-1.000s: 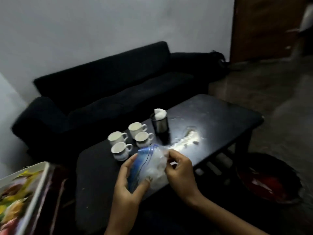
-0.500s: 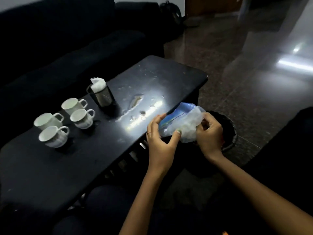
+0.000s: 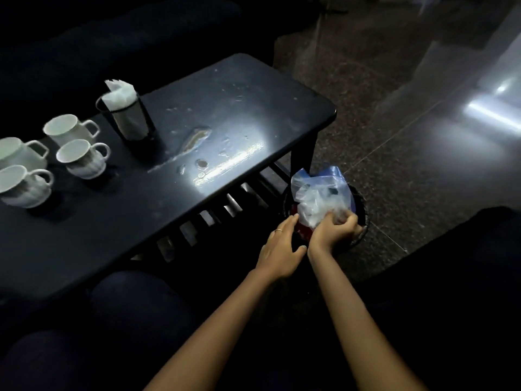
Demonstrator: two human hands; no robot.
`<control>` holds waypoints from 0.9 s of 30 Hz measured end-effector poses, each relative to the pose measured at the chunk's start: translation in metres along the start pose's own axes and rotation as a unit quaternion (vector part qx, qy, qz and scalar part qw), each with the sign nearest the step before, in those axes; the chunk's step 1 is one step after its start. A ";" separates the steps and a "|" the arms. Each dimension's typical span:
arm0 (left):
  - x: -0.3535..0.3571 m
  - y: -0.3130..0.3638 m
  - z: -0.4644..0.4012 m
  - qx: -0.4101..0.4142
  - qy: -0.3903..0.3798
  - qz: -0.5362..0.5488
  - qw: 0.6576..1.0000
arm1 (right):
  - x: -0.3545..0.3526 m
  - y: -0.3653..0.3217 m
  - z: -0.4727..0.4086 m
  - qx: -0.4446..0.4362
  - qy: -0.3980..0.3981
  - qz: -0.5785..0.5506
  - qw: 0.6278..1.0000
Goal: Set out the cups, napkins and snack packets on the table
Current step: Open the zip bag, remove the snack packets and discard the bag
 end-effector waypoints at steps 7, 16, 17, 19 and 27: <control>0.031 -0.011 -0.034 -0.051 -0.109 -0.099 0.988 | 0.020 0.048 0.000 0.095 -0.021 0.012 0.995; 0.031 -0.022 -0.045 -0.088 -0.126 -0.114 0.982 | 0.034 0.074 0.005 0.125 -0.117 0.076 0.982; 0.028 -0.023 -0.044 -0.089 -0.116 -0.110 0.983 | 0.035 0.073 0.006 0.126 -0.122 0.077 0.981; 0.019 -0.023 -0.041 -0.088 -0.093 -0.093 0.987 | 0.036 0.071 0.006 0.126 -0.128 0.086 0.980; -0.035 -0.028 -0.004 -0.082 0.001 0.014 0.997 | 0.045 0.037 0.031 0.041 -0.241 0.054 0.968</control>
Point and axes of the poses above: each hand's wrist, its own z-axis away from the middle knuckle, its own x-axis out of the palm, y = z × x, the point moved 8 cm from there along -z, towards the middle knuckle, and after that the axes turned 10 degrees about -x, right-handed, at the moved point
